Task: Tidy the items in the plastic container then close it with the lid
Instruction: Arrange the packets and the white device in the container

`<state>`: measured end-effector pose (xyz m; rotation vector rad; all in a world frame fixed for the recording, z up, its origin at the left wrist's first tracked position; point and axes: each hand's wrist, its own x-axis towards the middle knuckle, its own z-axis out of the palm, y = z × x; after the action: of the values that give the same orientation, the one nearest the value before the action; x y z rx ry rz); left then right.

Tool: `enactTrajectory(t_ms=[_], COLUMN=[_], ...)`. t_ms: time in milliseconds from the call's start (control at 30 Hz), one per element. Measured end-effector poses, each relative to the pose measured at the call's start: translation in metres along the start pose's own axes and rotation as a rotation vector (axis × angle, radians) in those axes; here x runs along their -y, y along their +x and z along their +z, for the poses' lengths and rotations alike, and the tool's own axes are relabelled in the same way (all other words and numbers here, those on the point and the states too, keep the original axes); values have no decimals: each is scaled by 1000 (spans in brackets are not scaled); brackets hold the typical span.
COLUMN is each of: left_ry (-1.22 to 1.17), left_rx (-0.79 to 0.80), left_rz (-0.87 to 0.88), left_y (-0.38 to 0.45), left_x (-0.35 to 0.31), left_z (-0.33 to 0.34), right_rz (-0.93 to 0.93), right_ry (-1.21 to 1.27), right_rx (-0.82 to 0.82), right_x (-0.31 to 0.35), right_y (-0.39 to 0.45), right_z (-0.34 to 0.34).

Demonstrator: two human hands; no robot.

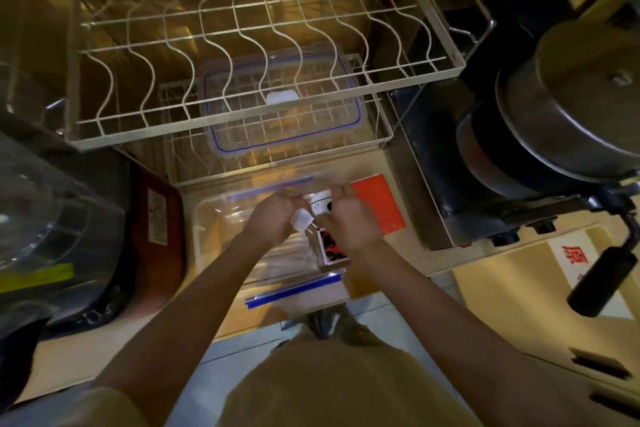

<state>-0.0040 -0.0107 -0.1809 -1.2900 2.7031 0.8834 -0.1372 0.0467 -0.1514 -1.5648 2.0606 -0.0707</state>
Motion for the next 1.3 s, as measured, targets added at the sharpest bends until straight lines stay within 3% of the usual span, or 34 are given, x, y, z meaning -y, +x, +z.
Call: enactTrajectory(t_ms=[133, 467, 767, 967, 1133, 1300], left_ry=[29, 44, -19, -397, -622, -838], left_rx=[-41, -88, -64, -84, -63, -149], left_rz=[13, -134, -225, -518, -614, -661], left_y=[6, 9, 4, 3, 9, 12], left_x=[4, 12, 16, 28, 32, 24], left_z=[8, 24, 27, 25, 28, 30], right_rz=[32, 52, 72, 95, 18, 1], right_ry=[-167, -159, -169, -41, -7, 24], right_rx=[48, 193, 125, 31, -5, 0], right_x=[8, 14, 2, 0, -3, -8], right_y=[10, 27, 36, 35, 25, 20], right_z=[1, 12, 42, 50, 53, 58])
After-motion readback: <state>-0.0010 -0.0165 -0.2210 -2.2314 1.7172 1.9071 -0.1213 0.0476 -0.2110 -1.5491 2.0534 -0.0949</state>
